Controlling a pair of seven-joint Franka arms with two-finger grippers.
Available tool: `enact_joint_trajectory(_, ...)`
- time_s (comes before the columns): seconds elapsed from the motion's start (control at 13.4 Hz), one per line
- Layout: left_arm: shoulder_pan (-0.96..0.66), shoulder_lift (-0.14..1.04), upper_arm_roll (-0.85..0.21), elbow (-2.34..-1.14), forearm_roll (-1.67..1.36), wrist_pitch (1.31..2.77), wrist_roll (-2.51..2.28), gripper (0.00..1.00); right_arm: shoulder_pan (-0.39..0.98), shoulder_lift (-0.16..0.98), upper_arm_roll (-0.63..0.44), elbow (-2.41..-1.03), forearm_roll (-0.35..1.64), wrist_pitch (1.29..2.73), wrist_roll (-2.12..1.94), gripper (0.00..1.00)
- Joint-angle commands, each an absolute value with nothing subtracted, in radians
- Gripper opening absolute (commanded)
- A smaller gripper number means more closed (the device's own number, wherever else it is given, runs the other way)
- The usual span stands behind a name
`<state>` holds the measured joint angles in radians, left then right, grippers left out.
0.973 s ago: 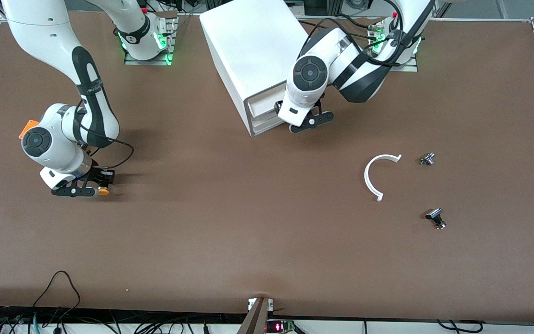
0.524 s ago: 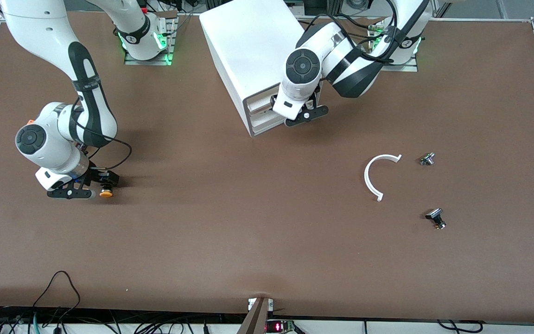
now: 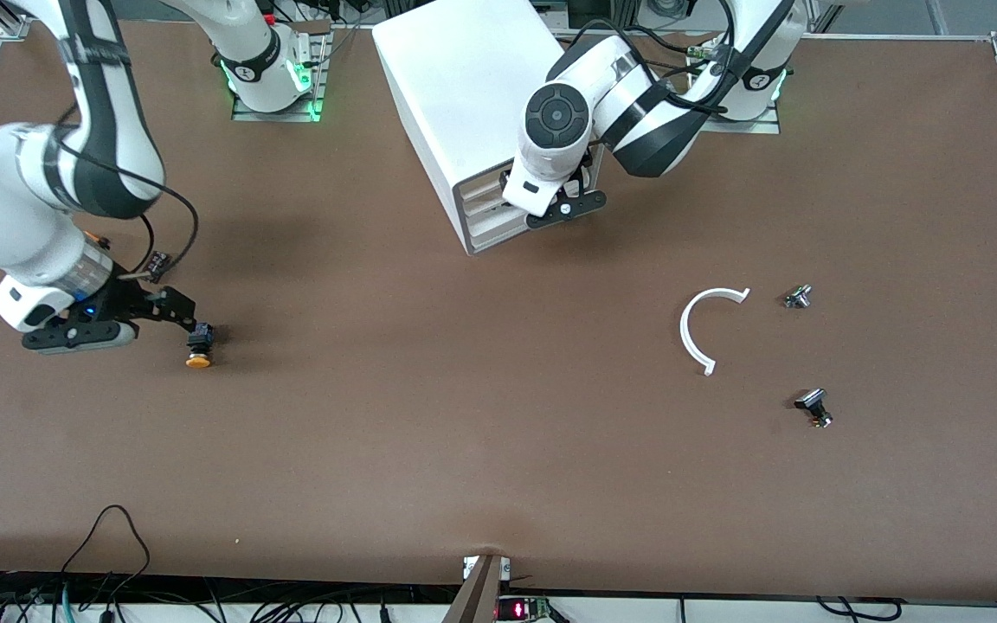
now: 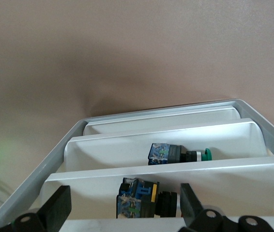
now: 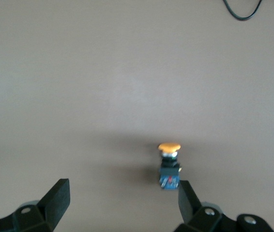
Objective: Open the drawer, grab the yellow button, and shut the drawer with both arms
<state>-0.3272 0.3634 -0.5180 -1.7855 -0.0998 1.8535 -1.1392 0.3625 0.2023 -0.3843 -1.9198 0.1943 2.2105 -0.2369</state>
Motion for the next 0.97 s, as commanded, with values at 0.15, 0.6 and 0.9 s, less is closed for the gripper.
enact_joint_trajectory(0.15,-0.313,0.334,-0.523,-1.781,-0.123,1.821,-1.129,0.99,0.36,0.199,-0.394,-1.683,0.158,1.858,-0.194,0.99)
enact_joint_trajectory(0.6,-0.103,0.325,-0.515,-1.599,-0.088,1.652,-0.936,0.99,0.373,0.123,-0.379,-1.592,0.118,1.665,-0.02,0.99)
enact_joint_trajectory(0.9,-0.034,0.325,-0.514,-1.467,0.099,1.496,-0.703,0.99,0.312,0.062,-0.265,-1.592,0.063,1.591,0.171,0.99)
